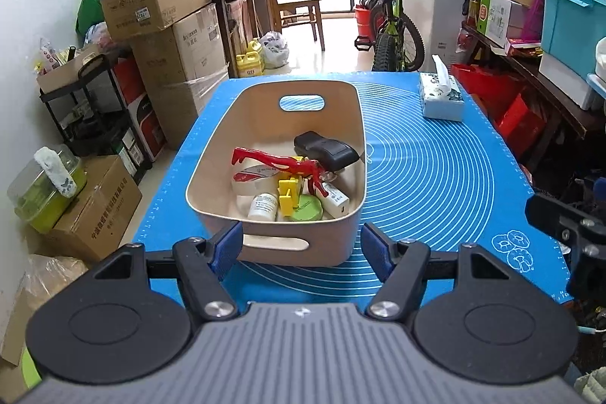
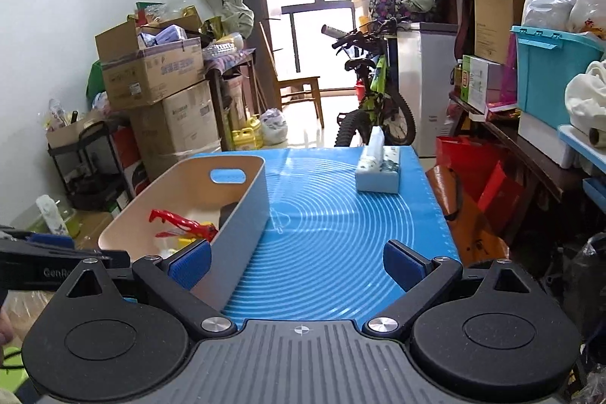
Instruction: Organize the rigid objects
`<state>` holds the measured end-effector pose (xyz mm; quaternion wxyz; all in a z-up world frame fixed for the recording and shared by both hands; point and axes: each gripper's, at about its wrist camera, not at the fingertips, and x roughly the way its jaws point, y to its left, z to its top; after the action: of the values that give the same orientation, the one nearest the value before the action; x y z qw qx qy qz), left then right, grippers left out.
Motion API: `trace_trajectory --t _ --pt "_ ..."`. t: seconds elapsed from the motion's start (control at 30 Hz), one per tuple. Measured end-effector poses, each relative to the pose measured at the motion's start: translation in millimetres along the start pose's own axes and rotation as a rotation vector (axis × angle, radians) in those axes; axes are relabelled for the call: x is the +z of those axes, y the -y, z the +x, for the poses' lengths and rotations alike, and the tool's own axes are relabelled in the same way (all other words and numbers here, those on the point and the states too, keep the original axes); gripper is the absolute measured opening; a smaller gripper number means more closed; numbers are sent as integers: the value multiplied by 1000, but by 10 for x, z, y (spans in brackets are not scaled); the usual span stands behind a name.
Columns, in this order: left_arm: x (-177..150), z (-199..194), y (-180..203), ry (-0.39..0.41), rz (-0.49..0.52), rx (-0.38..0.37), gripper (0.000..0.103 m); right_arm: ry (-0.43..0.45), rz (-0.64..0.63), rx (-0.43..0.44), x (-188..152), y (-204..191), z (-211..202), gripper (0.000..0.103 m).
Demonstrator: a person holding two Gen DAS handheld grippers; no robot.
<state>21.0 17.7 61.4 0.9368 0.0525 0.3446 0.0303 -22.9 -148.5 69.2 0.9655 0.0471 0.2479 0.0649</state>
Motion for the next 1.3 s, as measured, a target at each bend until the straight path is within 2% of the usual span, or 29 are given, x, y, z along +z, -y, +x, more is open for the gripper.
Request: trace_trajectory --t 0.17,0.6,0.87,1.3 --pt "-131 -53 67 32 20 23 69 -11 -4 -8 -123 49 -51 97" --pt "-383 -112 158 79 7 13 69 -14 -62 -1 -380 -51 -145 97" --pt "-438 -91 99 72 -22 -4 69 25 -75 -3 -446 -85 -186 97" --pt "-477 -65 80 59 -32 -11 70 10 -93 1 -462 -120 -141 97"
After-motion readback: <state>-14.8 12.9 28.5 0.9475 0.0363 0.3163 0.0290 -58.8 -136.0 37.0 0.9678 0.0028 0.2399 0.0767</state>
